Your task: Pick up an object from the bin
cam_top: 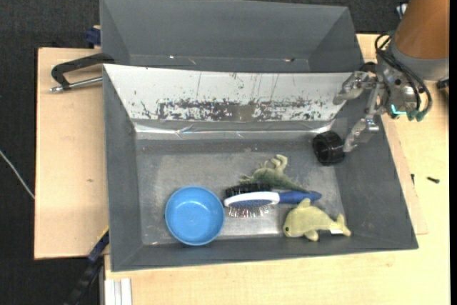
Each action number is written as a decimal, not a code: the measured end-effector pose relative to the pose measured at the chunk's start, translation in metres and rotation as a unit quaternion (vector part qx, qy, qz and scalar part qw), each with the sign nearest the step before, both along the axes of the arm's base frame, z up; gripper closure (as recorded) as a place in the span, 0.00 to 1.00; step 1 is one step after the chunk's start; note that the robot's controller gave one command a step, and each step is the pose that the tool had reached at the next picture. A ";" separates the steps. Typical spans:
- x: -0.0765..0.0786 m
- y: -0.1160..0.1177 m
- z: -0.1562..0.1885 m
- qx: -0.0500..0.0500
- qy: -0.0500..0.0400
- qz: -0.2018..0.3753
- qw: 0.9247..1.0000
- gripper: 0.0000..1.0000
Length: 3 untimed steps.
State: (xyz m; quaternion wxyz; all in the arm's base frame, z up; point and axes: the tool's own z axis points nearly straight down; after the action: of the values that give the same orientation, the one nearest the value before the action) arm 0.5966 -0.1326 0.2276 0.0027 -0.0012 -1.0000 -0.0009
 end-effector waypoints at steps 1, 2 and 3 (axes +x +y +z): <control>-0.087 0.091 -0.147 -0.001 -0.008 0.045 0.999 0.00; -0.105 0.150 -0.127 0.001 -0.004 0.124 0.992 0.00; -0.101 0.165 -0.123 0.000 -0.005 0.078 0.997 0.00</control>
Offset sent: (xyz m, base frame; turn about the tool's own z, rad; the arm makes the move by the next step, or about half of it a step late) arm -0.0945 0.0956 -0.1576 -0.0904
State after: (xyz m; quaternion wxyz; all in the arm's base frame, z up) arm 0.4953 0.0325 0.1046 -0.0023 0.0771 -0.9970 -0.0007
